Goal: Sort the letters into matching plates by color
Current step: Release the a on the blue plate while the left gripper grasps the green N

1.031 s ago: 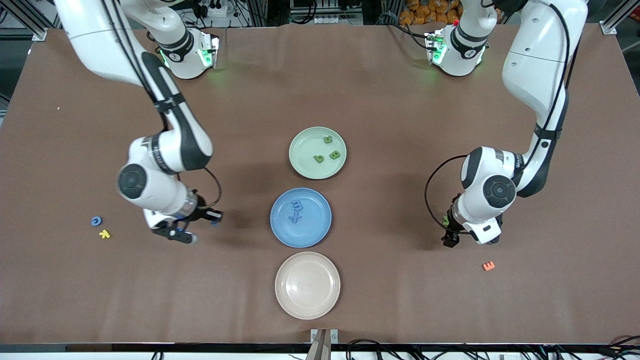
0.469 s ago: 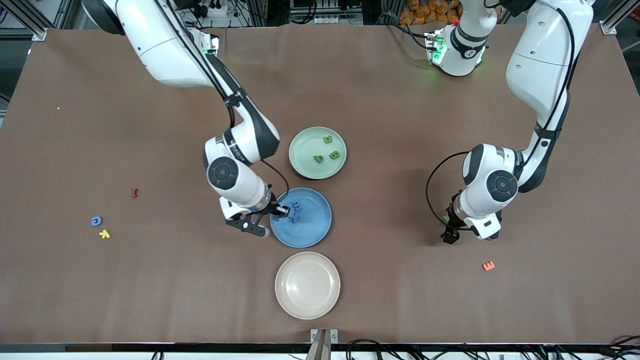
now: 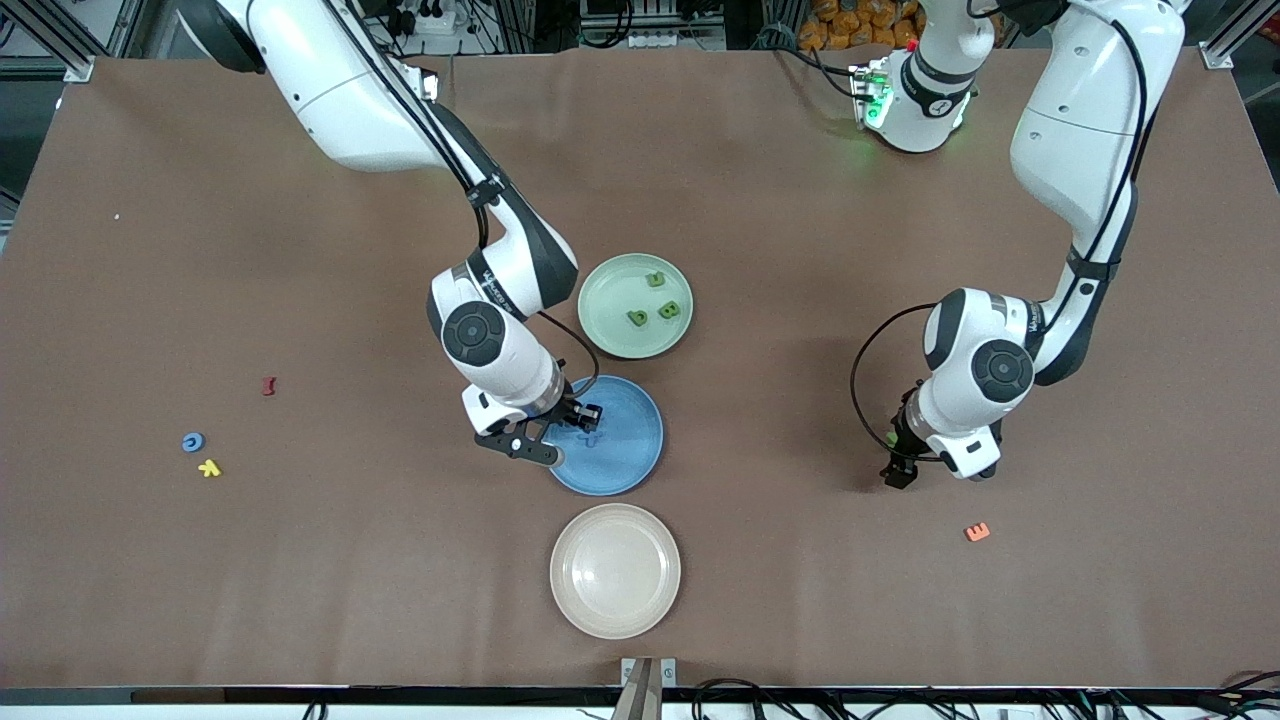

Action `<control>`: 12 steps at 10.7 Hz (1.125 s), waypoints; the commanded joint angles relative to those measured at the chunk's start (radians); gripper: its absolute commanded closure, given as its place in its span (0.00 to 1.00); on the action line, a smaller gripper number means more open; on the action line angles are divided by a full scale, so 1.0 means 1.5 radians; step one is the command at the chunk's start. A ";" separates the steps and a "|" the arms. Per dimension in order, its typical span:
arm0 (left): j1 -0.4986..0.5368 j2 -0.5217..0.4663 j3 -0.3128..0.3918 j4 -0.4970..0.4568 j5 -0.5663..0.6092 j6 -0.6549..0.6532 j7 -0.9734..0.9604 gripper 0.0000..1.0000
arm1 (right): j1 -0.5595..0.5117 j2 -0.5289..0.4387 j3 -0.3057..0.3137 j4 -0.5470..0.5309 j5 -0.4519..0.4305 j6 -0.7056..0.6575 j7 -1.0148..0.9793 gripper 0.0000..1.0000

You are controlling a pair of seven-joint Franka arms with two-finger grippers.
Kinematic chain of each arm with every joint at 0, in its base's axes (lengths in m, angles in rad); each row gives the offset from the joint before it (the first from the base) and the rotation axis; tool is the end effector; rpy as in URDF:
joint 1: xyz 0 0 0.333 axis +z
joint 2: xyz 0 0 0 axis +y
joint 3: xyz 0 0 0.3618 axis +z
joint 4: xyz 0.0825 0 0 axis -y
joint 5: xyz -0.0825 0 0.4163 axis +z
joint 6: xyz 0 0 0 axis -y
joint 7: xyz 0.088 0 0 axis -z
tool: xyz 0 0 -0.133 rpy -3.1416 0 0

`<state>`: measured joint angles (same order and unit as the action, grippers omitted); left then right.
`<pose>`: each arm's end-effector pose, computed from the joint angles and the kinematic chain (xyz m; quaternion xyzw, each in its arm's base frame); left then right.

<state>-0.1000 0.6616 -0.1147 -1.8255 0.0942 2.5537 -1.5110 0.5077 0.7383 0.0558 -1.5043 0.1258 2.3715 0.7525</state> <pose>0.6885 -0.1450 0.1635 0.8115 0.5832 0.0181 0.0323 0.6668 0.4167 0.2310 -0.9853 0.1442 -0.0113 0.0906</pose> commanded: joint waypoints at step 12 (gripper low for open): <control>0.004 0.009 0.009 0.000 0.045 0.029 -0.006 1.00 | -0.203 -0.079 -0.107 -0.002 -0.028 -0.178 -0.492 0.00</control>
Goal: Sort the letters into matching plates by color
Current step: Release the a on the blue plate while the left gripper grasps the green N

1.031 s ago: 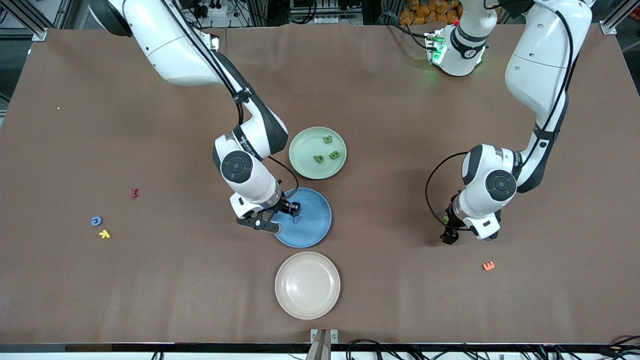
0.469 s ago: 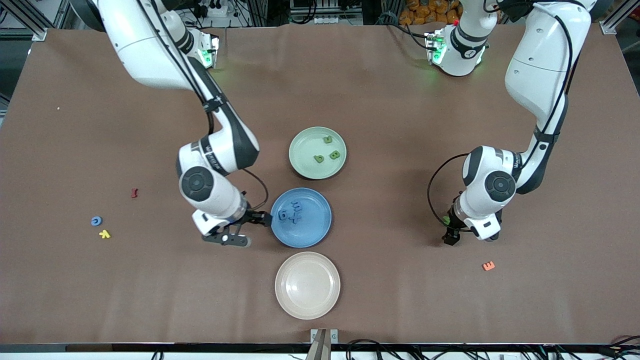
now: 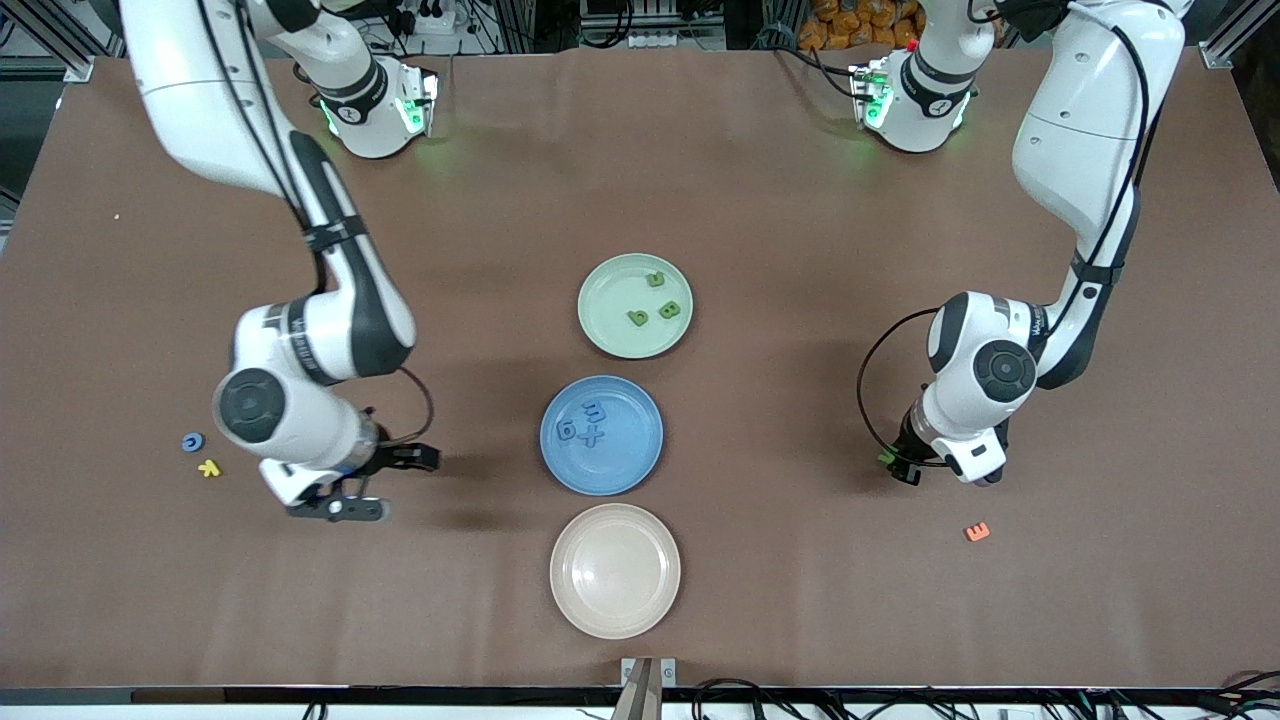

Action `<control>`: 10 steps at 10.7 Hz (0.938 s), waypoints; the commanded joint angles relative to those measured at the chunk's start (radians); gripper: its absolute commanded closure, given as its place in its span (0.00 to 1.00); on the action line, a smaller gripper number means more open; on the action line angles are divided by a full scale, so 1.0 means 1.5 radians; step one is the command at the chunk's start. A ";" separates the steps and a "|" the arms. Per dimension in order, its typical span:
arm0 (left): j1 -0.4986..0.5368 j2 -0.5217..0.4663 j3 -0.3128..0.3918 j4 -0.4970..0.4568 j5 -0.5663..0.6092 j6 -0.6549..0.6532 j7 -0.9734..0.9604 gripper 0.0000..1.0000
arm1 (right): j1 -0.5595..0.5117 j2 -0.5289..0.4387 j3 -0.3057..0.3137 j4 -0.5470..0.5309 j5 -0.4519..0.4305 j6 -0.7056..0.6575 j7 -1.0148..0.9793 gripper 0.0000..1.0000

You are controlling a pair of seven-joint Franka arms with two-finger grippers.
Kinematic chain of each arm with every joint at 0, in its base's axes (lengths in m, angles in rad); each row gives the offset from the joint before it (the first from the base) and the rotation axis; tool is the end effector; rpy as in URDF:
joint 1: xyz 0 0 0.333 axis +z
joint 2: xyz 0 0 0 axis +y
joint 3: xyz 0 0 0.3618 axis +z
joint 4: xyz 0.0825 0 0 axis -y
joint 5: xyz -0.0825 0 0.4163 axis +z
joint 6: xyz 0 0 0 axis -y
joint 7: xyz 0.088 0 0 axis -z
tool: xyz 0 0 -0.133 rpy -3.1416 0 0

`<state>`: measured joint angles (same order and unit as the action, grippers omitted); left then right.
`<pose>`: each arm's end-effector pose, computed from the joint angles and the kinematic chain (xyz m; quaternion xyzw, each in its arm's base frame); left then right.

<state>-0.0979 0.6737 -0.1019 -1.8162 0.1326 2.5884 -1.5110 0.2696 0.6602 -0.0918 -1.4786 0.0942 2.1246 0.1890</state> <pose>0.6961 -0.1367 0.1618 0.8164 0.5751 0.0391 0.0350 0.7532 0.1538 0.2811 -0.9997 0.0212 0.0075 0.0105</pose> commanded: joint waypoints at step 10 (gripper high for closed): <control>-0.087 -0.048 -0.012 0.026 0.028 -0.018 -0.021 1.00 | -0.325 -0.035 -0.009 -0.054 -0.008 -0.001 -0.575 0.00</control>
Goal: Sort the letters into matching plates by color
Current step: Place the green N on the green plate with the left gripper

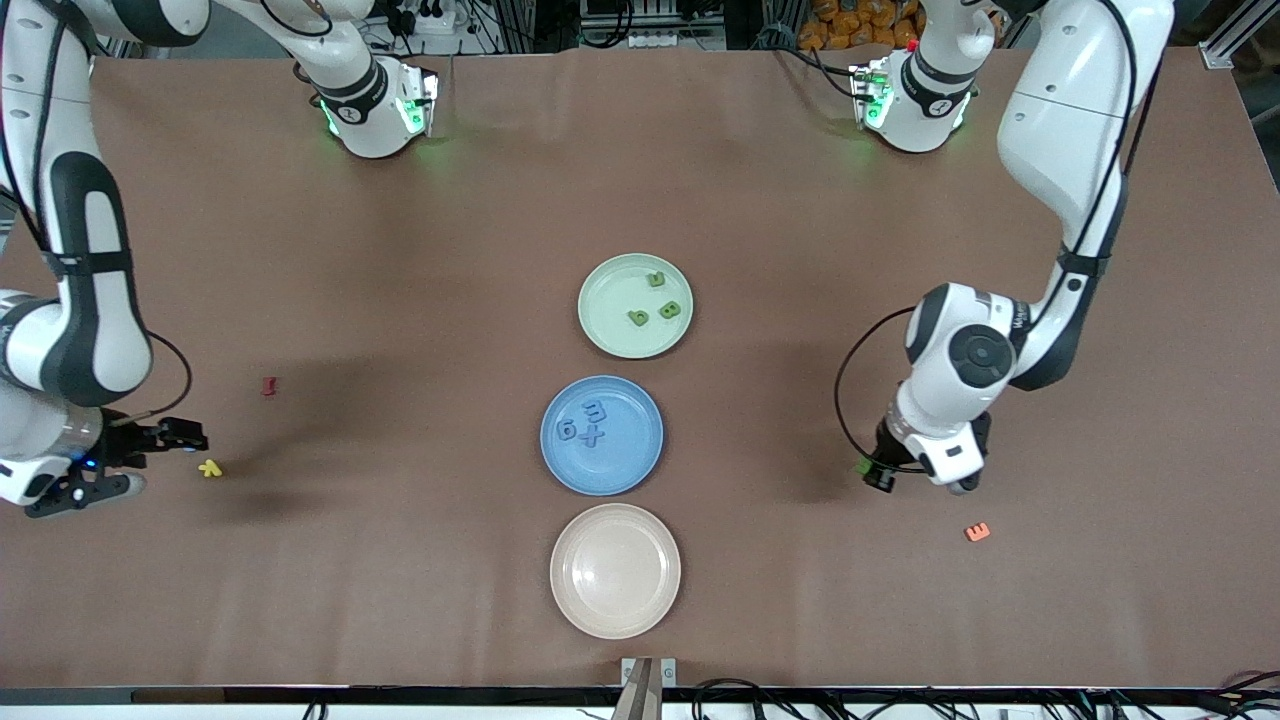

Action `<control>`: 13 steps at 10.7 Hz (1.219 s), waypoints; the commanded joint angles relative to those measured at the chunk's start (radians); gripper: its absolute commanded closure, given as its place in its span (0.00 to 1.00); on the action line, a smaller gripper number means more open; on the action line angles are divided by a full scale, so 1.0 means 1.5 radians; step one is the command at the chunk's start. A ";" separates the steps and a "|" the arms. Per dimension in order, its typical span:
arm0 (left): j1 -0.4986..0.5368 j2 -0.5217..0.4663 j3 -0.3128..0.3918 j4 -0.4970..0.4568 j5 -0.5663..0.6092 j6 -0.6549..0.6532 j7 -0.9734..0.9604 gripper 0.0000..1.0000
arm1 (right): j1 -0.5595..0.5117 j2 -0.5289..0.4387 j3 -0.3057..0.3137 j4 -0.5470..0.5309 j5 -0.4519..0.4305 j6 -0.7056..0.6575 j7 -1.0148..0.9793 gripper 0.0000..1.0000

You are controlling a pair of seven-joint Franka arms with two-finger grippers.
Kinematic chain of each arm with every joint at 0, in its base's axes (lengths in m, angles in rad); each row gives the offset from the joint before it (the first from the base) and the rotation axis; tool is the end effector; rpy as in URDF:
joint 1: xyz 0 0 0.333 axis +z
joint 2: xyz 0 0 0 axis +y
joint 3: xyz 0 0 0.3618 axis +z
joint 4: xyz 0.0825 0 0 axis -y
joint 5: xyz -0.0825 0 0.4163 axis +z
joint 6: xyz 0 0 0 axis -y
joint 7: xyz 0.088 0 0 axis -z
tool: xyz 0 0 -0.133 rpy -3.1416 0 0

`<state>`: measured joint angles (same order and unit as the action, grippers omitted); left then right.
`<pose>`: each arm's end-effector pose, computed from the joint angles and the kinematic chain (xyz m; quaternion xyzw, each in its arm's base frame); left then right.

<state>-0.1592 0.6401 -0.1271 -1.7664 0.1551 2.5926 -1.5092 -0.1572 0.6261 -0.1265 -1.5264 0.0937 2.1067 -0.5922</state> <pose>0.7066 -0.1996 0.2092 0.8404 0.5331 0.0682 0.0693 0.7296 -0.1910 0.2839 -0.9899 -0.1401 0.0171 0.0108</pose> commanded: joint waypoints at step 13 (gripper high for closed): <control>-0.362 -0.057 0.002 -0.006 -0.003 -0.186 -0.339 1.00 | -0.072 0.031 0.018 -0.155 -0.001 0.252 -0.080 0.00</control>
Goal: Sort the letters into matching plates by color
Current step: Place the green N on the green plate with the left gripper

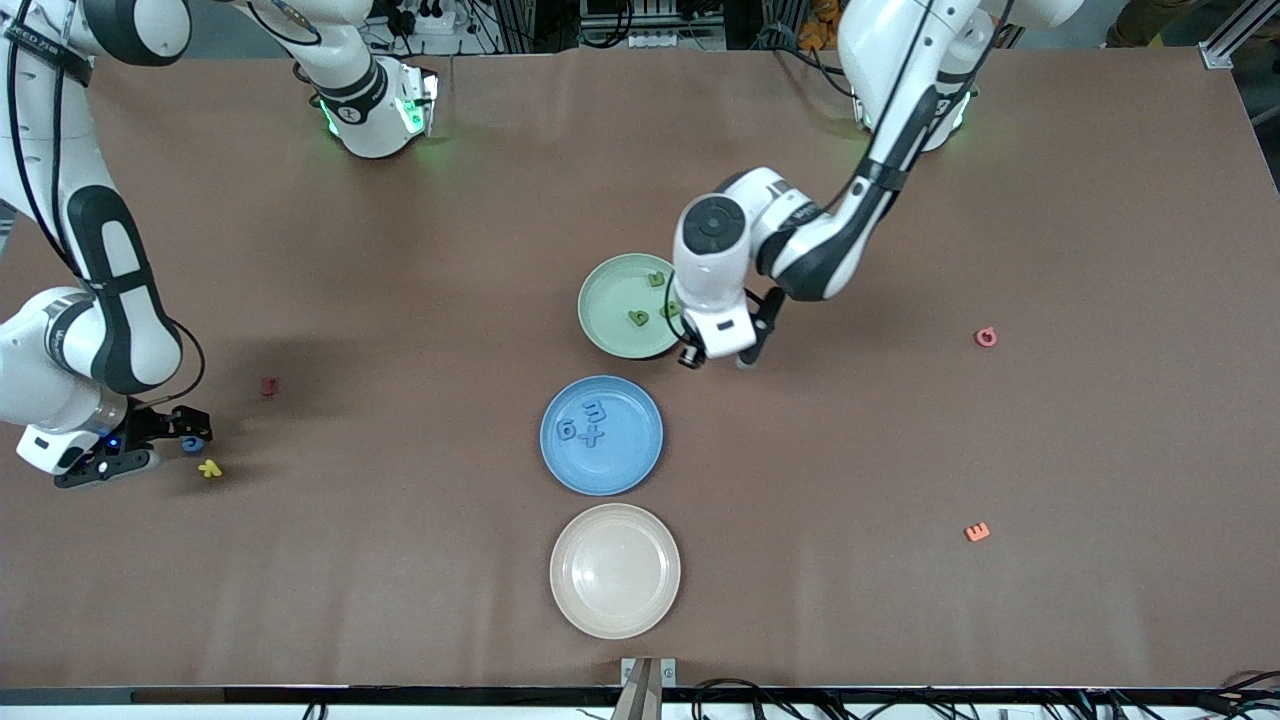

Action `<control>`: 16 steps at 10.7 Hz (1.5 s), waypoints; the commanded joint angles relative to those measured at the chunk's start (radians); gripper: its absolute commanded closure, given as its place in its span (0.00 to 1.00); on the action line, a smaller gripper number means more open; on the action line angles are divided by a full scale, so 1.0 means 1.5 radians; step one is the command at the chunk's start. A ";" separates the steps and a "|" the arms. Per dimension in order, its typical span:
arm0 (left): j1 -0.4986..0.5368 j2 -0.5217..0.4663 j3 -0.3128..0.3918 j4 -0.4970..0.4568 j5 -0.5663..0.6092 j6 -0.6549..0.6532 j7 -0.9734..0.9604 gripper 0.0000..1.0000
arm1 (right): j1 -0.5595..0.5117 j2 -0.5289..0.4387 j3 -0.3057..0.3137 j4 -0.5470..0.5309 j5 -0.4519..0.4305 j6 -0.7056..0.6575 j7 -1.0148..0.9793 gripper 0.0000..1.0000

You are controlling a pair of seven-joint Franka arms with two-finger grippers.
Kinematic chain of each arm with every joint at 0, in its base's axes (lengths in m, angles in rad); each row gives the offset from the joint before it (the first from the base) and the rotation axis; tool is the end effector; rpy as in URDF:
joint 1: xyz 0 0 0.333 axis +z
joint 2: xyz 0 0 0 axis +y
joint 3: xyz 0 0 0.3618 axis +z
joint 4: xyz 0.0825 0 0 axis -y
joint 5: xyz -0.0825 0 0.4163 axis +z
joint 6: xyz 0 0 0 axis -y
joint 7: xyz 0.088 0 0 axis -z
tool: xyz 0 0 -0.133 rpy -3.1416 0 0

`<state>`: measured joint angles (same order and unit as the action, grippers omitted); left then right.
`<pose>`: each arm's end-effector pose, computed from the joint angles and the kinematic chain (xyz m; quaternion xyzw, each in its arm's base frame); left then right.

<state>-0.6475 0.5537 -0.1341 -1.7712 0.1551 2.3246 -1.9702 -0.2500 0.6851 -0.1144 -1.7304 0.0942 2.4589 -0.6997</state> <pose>0.5126 -0.4898 0.2425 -0.8516 -0.5237 -0.0218 0.0007 0.6807 -0.2502 0.1781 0.9891 0.1449 0.0186 0.0170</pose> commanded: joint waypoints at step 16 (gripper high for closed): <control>-0.113 0.088 0.017 0.040 0.016 -0.006 -0.074 0.00 | -0.017 -0.003 0.013 -0.057 -0.001 0.059 -0.008 0.54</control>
<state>-0.8029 0.6587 -0.1228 -1.7364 0.1546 2.3244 -2.0859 -0.2511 0.6946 -0.1111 -1.7837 0.0954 2.5404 -0.6996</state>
